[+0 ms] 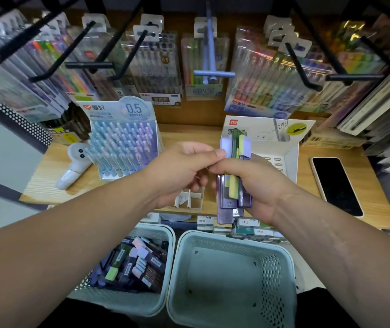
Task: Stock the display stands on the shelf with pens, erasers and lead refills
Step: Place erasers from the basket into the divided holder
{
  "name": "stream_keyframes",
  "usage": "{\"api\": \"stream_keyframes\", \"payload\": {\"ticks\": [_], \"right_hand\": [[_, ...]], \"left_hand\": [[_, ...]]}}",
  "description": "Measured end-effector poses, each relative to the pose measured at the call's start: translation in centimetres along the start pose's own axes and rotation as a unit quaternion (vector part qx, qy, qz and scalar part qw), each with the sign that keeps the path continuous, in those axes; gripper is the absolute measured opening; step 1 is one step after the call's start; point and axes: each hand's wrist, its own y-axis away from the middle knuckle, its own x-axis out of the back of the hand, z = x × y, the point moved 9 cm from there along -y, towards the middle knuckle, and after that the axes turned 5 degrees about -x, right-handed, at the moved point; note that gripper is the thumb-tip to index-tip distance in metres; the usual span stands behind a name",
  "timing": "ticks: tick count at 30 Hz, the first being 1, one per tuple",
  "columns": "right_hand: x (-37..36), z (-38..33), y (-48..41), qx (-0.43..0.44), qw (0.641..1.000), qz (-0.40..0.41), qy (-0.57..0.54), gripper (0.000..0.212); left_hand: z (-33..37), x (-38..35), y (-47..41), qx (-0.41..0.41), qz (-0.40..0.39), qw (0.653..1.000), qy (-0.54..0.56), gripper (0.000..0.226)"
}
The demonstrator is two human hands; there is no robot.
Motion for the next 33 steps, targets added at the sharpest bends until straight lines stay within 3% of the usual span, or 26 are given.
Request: {"api": "stream_keyframes", "payload": {"ticks": [7,10,15,20,24,29,33], "right_hand": [[-0.8,-0.2,0.0,0.004,0.999,-0.013,-0.036,0.016],[0.0,-0.2,-0.2,-0.001,0.998,0.012,-0.066,0.007],[0.8,0.3,-0.8,-0.007,0.997,0.039,-0.066,0.011],[1.8,0.6,-1.1,-0.002,0.996,0.087,-0.021,0.013],[3.0,0.8,-1.0,-0.005,0.991,0.128,-0.036,0.011],[2.9,0.7,-0.7,0.000,0.993,0.112,-0.025,0.016],[3.1,0.9,-0.7,-0.007,0.993,0.117,-0.024,0.007]], "left_hand": [[0.1,1.6,0.4,-0.007,0.038,0.998,0.044,0.019],[0.6,2.6,0.3,-0.024,0.067,0.993,0.093,0.013],[1.0,3.5,0.0,-0.044,0.092,0.985,0.140,0.013],[1.9,4.8,-0.4,-0.085,0.097,0.992,-0.002,0.004],[2.2,8.0,-1.1,-0.094,0.163,0.975,-0.115,0.002],[1.0,9.2,-1.9,-0.115,0.176,0.897,-0.390,0.008],[0.7,8.0,-2.4,-0.145,0.136,0.851,-0.487,0.001]]}}
